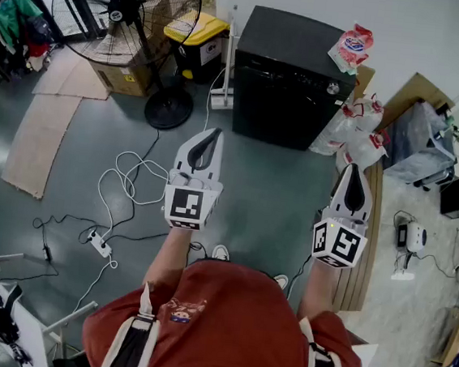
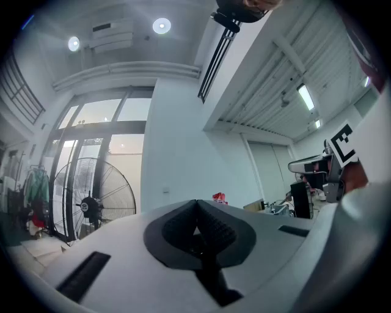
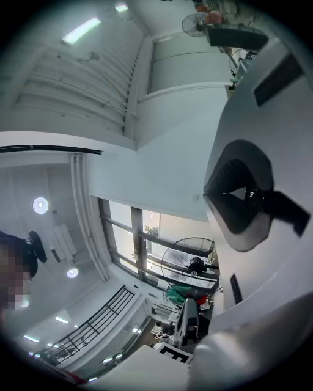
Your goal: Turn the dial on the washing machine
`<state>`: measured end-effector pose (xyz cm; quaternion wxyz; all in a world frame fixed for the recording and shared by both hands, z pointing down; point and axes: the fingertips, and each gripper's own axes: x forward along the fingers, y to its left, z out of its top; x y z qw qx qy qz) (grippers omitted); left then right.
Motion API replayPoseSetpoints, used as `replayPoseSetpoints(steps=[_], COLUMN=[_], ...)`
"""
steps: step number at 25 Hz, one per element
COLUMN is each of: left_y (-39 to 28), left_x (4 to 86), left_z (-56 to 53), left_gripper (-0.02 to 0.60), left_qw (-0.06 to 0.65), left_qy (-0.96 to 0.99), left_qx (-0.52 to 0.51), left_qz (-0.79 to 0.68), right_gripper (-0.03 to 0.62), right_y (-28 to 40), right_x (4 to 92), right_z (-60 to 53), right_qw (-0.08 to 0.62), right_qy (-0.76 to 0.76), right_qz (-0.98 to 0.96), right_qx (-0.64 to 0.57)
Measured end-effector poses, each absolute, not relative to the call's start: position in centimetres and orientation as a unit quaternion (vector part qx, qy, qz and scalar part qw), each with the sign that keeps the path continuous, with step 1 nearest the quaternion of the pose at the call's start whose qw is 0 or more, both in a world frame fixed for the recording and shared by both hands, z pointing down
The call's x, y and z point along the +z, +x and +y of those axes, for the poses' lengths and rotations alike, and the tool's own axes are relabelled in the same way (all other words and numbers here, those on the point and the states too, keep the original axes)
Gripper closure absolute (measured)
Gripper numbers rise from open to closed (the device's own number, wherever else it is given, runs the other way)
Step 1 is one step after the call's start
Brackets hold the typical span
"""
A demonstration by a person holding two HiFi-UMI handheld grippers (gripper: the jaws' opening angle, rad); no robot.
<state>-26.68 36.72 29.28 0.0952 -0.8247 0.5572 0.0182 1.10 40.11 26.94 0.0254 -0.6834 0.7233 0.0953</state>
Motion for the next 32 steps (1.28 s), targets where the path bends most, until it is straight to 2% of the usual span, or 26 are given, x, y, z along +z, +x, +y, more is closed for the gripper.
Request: replayPoseSetpoints(steps=[15, 26, 32], left_y=[-29.5, -25.8, -22.0], left_x=[29.7, 32.1, 32.2], left_z=[37.1, 33.8, 29.5], left_gripper=[0.571, 0.571, 0.571], left_qw=[0.100, 0.070, 0.069], left_qy=[-0.834, -0.850, -0.848], left_qx=[0.008, -0.009, -0.016], left_qz=[0.543, 0.523, 0.525], right_gripper=[0.585, 0.585, 0.585], right_y=[-2.3, 0.3, 4.8], right_x=[27.7, 30.5, 30.7], right_z=[40.8, 38.2, 33.8], right_qw=[0.030, 0.003, 0.012], right_qy=[-0.690, -0.699, -0.710], right_qz=[0.718, 0.714, 0.703], right_qx=[0.086, 0.054, 0.039])
